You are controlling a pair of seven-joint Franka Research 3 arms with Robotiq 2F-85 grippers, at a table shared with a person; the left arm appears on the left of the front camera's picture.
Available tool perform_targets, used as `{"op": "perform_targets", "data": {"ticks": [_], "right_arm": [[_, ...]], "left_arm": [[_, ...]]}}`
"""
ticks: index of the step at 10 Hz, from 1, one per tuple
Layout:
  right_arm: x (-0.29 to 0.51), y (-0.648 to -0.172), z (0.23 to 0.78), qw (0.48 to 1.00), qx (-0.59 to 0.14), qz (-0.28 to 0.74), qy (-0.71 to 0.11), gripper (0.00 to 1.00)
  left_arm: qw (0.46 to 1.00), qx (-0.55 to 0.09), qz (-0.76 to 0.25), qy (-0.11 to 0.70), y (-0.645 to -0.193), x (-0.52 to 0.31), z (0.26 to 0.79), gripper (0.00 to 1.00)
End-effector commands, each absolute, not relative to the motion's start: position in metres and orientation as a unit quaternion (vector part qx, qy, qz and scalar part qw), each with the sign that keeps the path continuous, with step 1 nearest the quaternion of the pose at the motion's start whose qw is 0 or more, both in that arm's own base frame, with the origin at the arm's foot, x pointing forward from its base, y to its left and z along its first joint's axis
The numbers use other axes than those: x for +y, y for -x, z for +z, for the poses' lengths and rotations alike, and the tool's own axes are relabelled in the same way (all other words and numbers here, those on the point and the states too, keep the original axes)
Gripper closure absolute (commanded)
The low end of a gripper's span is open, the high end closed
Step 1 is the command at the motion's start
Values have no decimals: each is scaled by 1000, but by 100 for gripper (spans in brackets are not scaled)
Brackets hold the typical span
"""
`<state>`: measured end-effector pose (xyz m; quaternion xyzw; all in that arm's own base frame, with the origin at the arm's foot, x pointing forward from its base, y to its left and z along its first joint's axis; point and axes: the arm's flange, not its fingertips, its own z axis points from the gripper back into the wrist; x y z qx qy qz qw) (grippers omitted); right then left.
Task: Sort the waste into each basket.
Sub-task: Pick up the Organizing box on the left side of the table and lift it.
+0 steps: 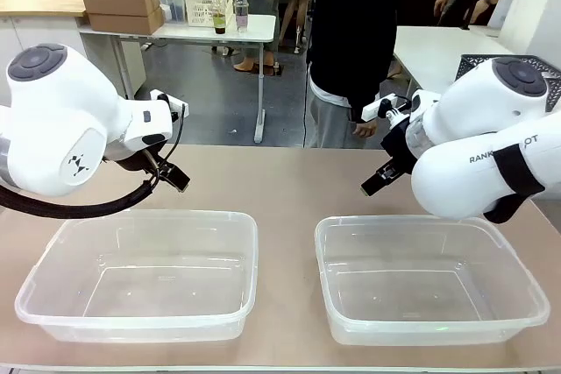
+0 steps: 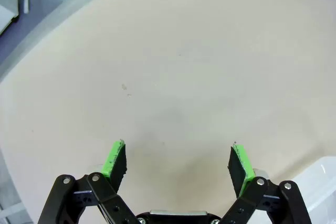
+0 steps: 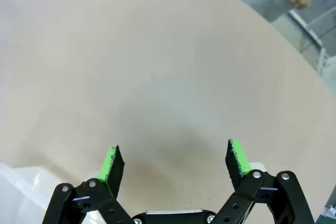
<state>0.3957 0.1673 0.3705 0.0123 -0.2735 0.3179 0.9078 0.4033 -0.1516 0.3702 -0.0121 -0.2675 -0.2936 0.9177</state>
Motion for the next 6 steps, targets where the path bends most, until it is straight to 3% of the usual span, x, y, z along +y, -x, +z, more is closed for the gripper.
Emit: {"op": "perform_targets", "data": {"ticks": [1,3,4,5,6], "right_arm": [[167,-396,371,908,-274,318,-13,0],[167,-396,370,908,-273,318,-12,0],[165,-390,406,920,-259,291,-48,0],[163,-367,452,938,-244,237,-73,0],[154,-321,497,941,-252,204,-101,0]], "left_arm": [[918,-268,-294,12,-403,-152,370,0],[918,-268,-294,12,-403,-152,370,0],[918,-268,-294,12,-403,-152,370,0],[909,-231,-325,117,-378,-132,415,0],[889,-250,-359,135,-335,-112,456,0]]}}
